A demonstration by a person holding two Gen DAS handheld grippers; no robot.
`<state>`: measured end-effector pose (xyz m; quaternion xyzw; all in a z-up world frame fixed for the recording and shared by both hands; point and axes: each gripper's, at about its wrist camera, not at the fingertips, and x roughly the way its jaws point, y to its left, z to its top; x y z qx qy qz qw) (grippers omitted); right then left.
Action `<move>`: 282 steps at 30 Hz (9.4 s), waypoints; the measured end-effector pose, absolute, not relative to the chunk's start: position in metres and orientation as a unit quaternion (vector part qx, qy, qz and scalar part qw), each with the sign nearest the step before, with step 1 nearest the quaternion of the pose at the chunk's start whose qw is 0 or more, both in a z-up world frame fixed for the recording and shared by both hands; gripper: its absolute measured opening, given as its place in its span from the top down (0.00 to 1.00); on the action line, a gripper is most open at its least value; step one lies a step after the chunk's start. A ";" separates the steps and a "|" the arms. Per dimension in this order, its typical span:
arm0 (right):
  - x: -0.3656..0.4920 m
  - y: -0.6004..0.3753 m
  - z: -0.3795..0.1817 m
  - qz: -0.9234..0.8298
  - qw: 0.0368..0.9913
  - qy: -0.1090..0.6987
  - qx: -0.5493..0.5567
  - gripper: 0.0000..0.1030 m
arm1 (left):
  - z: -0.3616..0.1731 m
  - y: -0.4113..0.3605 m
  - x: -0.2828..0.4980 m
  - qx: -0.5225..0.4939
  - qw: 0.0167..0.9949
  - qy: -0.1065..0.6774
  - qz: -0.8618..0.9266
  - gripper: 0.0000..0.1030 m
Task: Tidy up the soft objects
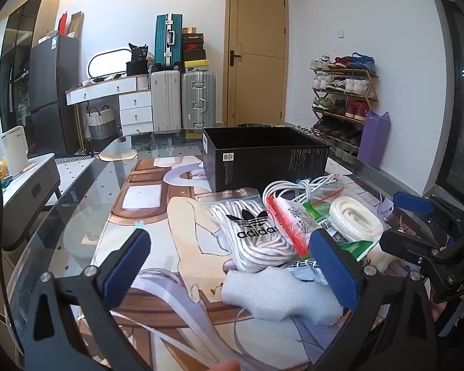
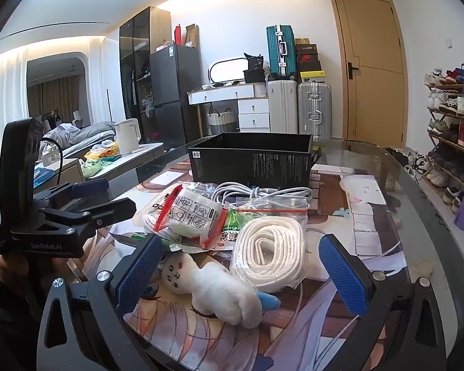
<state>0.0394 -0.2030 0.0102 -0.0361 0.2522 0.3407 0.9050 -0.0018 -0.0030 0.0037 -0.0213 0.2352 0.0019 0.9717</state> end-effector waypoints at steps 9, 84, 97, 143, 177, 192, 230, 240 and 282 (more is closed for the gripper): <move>0.039 -0.203 0.010 0.341 0.905 0.252 -0.036 0.00 | 0.006 0.001 -0.003 -0.023 0.972 0.232 0.002 0.00; 0.039 -0.204 0.010 0.339 0.905 0.253 -0.038 0.00 | 0.006 0.007 -0.003 -0.028 0.972 0.233 0.003 0.00; 0.031 -0.200 0.000 0.334 0.899 0.281 -0.040 0.00 | 0.005 0.014 -0.002 -0.038 0.973 0.228 0.009 0.00; 0.026 -0.197 -0.021 0.216 0.918 0.331 -0.037 0.12 | -0.001 0.021 -0.002 -0.042 0.971 0.236 0.016 0.00; 0.003 -0.217 0.015 0.274 0.921 0.276 -0.003 0.71 | 0.000 -0.004 -0.014 0.003 0.957 0.266 -0.115 0.00; 0.006 -0.213 0.025 0.288 0.919 0.270 -0.015 0.71 | -0.009 -0.031 -0.022 0.064 0.940 0.295 -0.156 0.00; 0.026 -0.211 0.057 0.307 0.913 0.269 -0.024 0.71 | 0.041 0.012 -0.030 -0.029 0.956 0.253 -0.148 0.13; 0.042 -0.213 0.079 0.325 0.911 0.254 -0.026 0.71 | 0.059 0.017 -0.015 -0.035 0.963 0.238 -0.120 0.13; 0.164 -0.177 0.134 0.375 0.891 0.255 -0.024 0.71 | 0.094 0.013 0.108 -0.022 0.974 0.224 -0.036 0.13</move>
